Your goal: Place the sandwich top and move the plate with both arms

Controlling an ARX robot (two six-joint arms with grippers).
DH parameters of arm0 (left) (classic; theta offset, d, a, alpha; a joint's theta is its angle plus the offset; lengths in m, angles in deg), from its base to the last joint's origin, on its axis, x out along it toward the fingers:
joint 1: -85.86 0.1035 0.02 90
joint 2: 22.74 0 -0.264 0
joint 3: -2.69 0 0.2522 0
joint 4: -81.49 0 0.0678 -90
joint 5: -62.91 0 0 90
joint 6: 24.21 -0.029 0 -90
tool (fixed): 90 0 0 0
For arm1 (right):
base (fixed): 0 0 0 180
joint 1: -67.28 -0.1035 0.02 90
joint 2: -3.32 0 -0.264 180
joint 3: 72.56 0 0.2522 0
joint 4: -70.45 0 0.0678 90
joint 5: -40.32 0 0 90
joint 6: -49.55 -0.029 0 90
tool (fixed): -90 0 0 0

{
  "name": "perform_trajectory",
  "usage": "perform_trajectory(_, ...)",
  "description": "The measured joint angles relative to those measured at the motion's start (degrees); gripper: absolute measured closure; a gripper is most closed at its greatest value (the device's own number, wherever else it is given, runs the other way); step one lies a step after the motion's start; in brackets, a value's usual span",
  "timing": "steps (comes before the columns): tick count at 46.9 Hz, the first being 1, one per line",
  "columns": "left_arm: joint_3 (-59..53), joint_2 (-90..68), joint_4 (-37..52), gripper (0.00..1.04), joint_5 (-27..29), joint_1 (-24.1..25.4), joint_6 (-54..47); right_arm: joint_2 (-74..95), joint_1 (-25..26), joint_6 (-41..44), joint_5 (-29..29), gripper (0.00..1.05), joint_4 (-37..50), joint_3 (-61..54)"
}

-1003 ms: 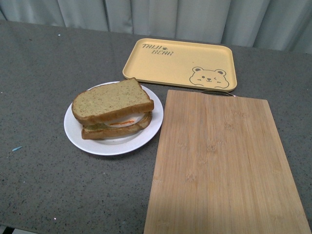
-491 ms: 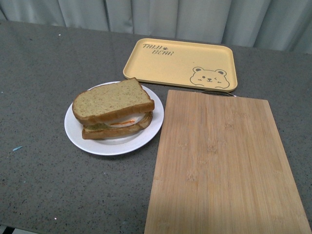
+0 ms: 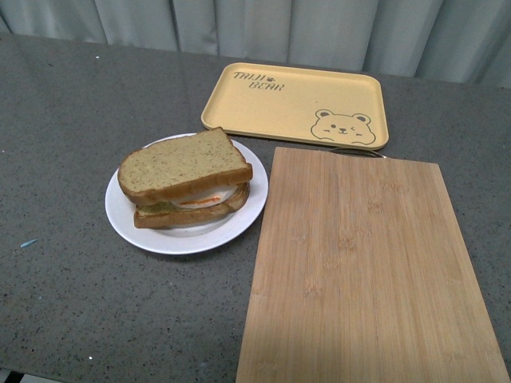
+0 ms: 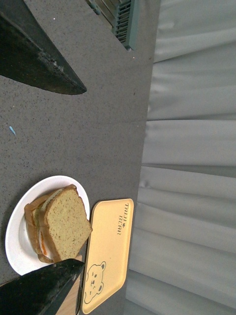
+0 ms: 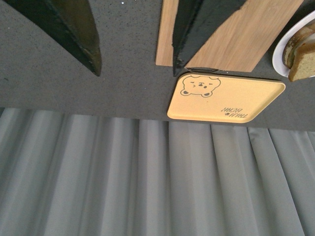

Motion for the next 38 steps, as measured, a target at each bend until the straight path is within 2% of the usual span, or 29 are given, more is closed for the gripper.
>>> perform_trajectory(11, 0.00, 0.00, 0.00, 0.07, 0.00, 0.00, 0.00, 0.00, 0.00, 0.00, 0.00, 0.22, 0.00, 0.00)
perform_trajectory(14, 0.00, 0.00, 0.00, 0.07, 0.00, 0.00, 0.00, 0.00, 0.00, 0.00, 0.00, 0.08, 0.00, 0.00)
perform_trajectory(16, 0.70, -1.05, -2.32, 0.07, 0.26, 0.00, 1.40, 0.00, 0.00, -0.04, 0.02, 0.09, 0.00, 0.00)
perform_trajectory(18, 3.98, -6.84, -10.64, 0.07, -0.09, 0.22, 6.47, 0.00, 0.00, -0.02, 0.00, 0.10, 0.00, 0.00)
perform_trajectory(20, 4.72, -12.46, -11.56, 0.07, -0.48, 0.76, 11.08, 0.00, 0.00, -0.02, 0.00, 0.09, 0.00, 0.00)
perform_trajectory(32, 7.67, -39.63, 5.57, 0.07, -6.14, 1.99, 23.52, 0.00, 0.00, -0.02, 0.00, 0.09, 0.00, 0.00)
perform_trajectory(38, 11.98, -60.67, 14.32, 0.07, -8.17, 2.47, 29.68, 0.00, 0.00, -0.02, 0.00, 0.09, 0.00, 0.00)
